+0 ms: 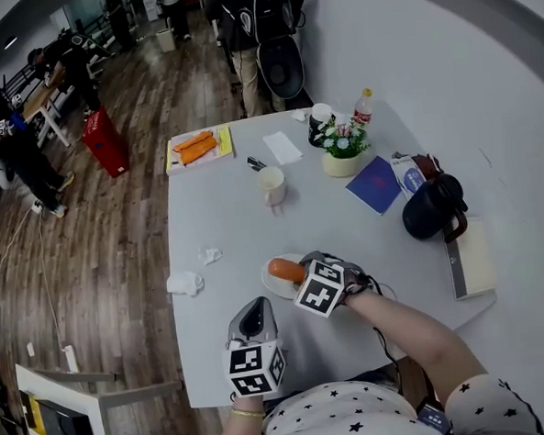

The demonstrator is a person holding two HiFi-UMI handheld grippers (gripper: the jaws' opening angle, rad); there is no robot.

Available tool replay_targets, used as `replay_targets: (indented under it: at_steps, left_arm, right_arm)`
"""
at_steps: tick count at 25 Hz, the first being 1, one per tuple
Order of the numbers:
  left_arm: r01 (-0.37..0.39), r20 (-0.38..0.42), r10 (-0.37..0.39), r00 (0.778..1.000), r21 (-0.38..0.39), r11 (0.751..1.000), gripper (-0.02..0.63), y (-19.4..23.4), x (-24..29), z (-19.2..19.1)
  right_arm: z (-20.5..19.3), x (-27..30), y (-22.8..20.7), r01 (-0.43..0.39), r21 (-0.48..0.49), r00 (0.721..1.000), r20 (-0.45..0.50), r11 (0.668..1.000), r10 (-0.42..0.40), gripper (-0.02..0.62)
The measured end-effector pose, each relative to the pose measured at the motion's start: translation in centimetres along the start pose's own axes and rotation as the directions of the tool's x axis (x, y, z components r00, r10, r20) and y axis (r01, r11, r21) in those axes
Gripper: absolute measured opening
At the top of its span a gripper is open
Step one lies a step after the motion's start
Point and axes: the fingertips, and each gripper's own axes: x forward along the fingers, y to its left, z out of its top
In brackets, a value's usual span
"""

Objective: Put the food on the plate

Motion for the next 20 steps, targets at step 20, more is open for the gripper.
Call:
replay_targets:
  at_steps: [20]
  left_arm:
    - [-0.029, -0.009, 0.029, 1.0, -0.005, 1.0, 0.008, 0.5, 1.0, 0.2]
  right_arm:
    - [-0.8, 5.4, 0.0, -0.144, -0.079, 0.973, -0.191, 0.987, 0.126, 0.203]
